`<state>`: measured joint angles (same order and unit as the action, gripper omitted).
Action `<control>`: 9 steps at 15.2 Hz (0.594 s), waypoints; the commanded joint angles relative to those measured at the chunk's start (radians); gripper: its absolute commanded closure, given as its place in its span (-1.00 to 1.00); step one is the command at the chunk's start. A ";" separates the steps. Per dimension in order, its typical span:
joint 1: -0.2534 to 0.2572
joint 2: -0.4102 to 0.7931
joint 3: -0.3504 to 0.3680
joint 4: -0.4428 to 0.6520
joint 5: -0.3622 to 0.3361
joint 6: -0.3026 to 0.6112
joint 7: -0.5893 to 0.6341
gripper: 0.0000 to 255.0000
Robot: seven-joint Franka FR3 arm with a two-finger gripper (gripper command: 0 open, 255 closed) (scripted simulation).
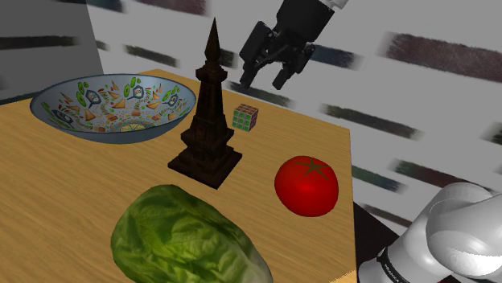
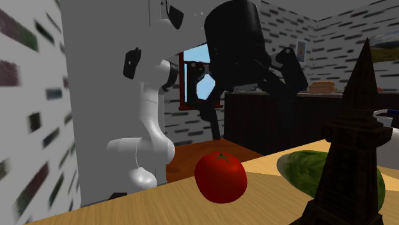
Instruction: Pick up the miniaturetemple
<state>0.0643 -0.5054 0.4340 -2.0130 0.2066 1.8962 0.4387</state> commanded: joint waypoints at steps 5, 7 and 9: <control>-0.031 0.126 0.126 0.165 -0.060 0.079 0.148 -1.00; -0.041 0.158 0.157 0.208 -0.085 0.092 0.185 -1.00; -0.037 0.149 0.156 0.173 -0.079 0.118 0.182 -1.00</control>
<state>0.0271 -0.3557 0.5874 -1.8302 0.1276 2.0012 0.6176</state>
